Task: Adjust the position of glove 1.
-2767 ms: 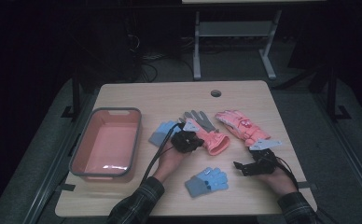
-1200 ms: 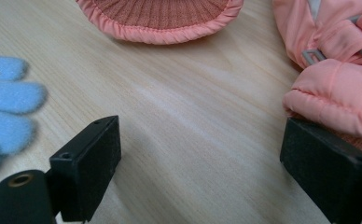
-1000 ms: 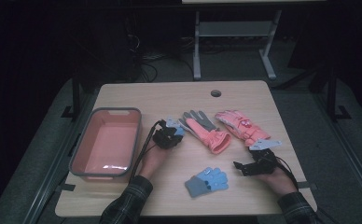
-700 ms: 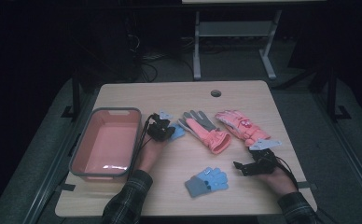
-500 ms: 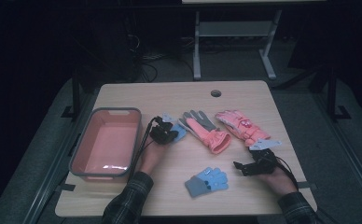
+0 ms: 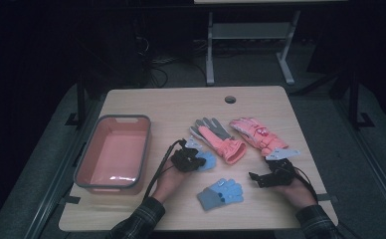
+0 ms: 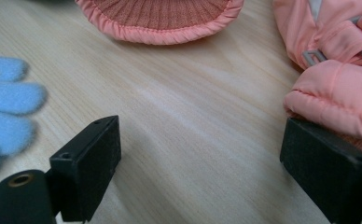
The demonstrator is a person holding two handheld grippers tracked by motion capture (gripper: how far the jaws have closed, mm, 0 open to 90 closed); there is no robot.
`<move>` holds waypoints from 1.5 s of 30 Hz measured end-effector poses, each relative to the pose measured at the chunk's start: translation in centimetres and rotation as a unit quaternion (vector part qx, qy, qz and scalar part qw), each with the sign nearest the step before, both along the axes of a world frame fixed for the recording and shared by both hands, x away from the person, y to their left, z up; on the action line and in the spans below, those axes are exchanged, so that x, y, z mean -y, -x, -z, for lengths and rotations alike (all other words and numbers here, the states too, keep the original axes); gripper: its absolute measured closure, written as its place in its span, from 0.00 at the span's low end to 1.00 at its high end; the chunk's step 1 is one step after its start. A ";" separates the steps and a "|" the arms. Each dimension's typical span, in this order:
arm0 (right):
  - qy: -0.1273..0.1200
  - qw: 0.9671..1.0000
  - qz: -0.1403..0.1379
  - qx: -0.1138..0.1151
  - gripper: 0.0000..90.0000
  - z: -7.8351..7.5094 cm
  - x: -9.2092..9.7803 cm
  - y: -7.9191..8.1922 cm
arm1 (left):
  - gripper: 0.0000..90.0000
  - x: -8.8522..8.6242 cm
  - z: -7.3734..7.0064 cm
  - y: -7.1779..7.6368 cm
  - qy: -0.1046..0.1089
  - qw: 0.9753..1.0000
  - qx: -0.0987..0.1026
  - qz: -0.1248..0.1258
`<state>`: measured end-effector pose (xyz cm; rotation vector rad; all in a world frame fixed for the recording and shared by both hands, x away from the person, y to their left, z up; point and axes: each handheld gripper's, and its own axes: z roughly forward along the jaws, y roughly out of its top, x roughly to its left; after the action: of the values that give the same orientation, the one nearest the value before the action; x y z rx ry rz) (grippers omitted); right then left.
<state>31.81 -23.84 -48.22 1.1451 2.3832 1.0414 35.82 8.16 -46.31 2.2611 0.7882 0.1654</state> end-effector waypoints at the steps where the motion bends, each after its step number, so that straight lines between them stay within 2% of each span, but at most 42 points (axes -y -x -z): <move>1: 0.000 1.000 0.000 0.000 0.13 0.0 0.0 0.0 | 1.00 0.0 -0.3 0.2 0.002 1.000 0.003 0.010; 2: 0.000 1.000 0.000 0.000 0.13 0.0 0.0 0.0 | 0.99 0.0 -0.3 0.2 0.002 1.000 0.003 0.010; 3: 0.000 1.000 0.000 0.000 0.13 0.0 0.0 0.0 | 0.99 -0.5 -0.9 0.3 0.003 1.000 0.017 0.013; 4: 0.000 1.000 0.000 0.000 0.13 0.0 0.0 0.0 | 0.99 -0.5 -0.9 0.3 0.003 1.000 0.017 0.013; 6: 0.000 1.000 0.000 0.000 0.13 0.0 0.0 0.0 | 0.97 -1.8 -1.7 0.2 -0.002 0.999 0.037 0.008; 7: 0.000 1.000 0.000 0.000 0.13 0.0 0.0 0.0 | 0.96 -1.8 -1.7 0.2 -0.002 0.999 0.037 0.008; 8: 0.000 1.000 0.000 0.000 0.13 0.0 0.0 0.0 | 0.94 -2.6 -1.8 0.1 -0.004 0.999 0.039 -0.003; 11: 0.000 1.000 0.000 0.000 0.13 0.0 0.0 0.0 | 0.92 -3.6 -1.4 0.1 -0.010 0.999 0.035 -0.013; 14: 0.001 1.000 0.000 0.000 0.13 0.0 0.0 0.0 | 0.91 -3.8 -1.0 0.1 -0.015 0.999 0.026 -0.014; 22: 0.000 1.000 0.000 -0.001 0.13 0.0 0.0 0.0 | 0.83 -3.2 -0.5 1.6 -0.027 0.999 0.011 0.022; 23: 0.000 1.000 0.000 -0.001 0.13 0.0 0.0 0.0 | 0.83 -3.2 -0.6 1.9 -0.029 0.999 0.010 0.027; 24: 0.000 1.000 0.000 0.000 0.13 0.0 0.0 0.0 | 0.79 -3.1 -0.7 2.3 -0.031 0.999 0.012 0.036; 25: 0.000 1.000 0.000 0.000 0.13 0.0 0.0 0.0 | 0.76 -3.1 -0.7 2.3 -0.031 0.999 0.012 0.036; 26: 0.000 1.000 0.002 -0.002 0.13 0.0 0.0 0.0 | 0.74 -2.9 -0.6 2.5 -0.036 0.998 0.020 0.038; 29: 0.000 1.000 0.001 -0.002 0.13 0.0 0.0 0.0 | 0.72 -2.9 -0.4 2.4 -0.036 0.998 0.022 0.038; 32: 0.000 1.000 0.002 -0.002 0.13 0.0 0.0 0.0 | 0.74 -3.1 -0.2 2.1 -0.028 0.999 0.014 0.039; 33: 0.001 1.000 0.000 0.000 0.13 0.0 0.0 0.0 | 0.82 -3.3 -0.1 2.0 -0.027 0.999 0.012 0.039; 35: 0.000 1.000 0.000 -0.001 0.13 0.0 0.0 0.0 | 0.86 -3.4 -0.1 1.9 -0.026 0.999 0.009 0.039; 36: 0.000 1.000 0.001 -0.002 0.13 0.0 -0.1 0.0 | 0.93 -3.4 -0.1 1.9 -0.024 0.999 0.007 0.039; 40: 0.000 1.000 0.001 -0.002 0.13 0.0 -0.1 0.0 | 0.96 -3.3 -0.2 2.0 -0.025 0.999 0.008 0.035; 45: 0.001 1.000 0.000 0.000 0.13 0.0 0.0 0.0 | 0.98 -3.6 -0.8 2.3 -0.004 1.000 -0.003 0.018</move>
<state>31.83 -23.82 -48.22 1.1439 2.3833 1.0400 33.53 11.75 -45.50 2.2829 0.7503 0.1440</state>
